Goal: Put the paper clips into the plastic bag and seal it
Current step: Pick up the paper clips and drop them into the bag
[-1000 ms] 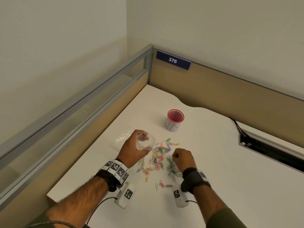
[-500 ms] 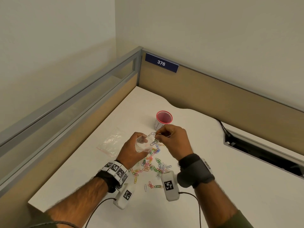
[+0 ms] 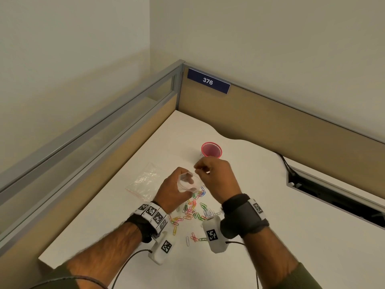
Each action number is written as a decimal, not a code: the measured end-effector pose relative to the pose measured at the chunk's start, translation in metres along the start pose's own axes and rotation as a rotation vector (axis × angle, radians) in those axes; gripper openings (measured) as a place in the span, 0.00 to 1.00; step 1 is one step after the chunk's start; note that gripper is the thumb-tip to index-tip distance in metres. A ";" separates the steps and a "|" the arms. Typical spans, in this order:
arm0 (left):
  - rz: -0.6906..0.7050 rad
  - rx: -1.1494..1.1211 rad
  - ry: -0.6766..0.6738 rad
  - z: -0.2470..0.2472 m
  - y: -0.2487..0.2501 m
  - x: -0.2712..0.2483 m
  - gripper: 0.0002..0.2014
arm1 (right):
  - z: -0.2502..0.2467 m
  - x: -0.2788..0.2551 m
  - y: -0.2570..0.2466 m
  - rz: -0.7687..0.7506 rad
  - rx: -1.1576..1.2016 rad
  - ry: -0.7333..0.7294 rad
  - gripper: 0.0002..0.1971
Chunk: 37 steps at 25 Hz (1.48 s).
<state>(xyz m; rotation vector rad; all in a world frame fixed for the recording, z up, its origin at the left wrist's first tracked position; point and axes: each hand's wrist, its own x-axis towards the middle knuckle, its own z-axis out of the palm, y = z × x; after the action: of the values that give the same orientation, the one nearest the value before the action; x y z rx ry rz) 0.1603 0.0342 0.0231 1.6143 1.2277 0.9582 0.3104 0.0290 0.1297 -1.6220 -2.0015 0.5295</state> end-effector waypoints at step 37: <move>-0.023 -0.067 0.081 -0.024 -0.021 -0.017 0.24 | 0.105 -0.059 0.119 0.387 -0.284 -0.449 0.44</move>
<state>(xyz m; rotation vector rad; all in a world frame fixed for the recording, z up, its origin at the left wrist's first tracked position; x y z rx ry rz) 0.1279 0.0248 0.0099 1.5189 1.2529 1.0486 0.3487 -0.0015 -0.0321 -2.2517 -2.1534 0.8446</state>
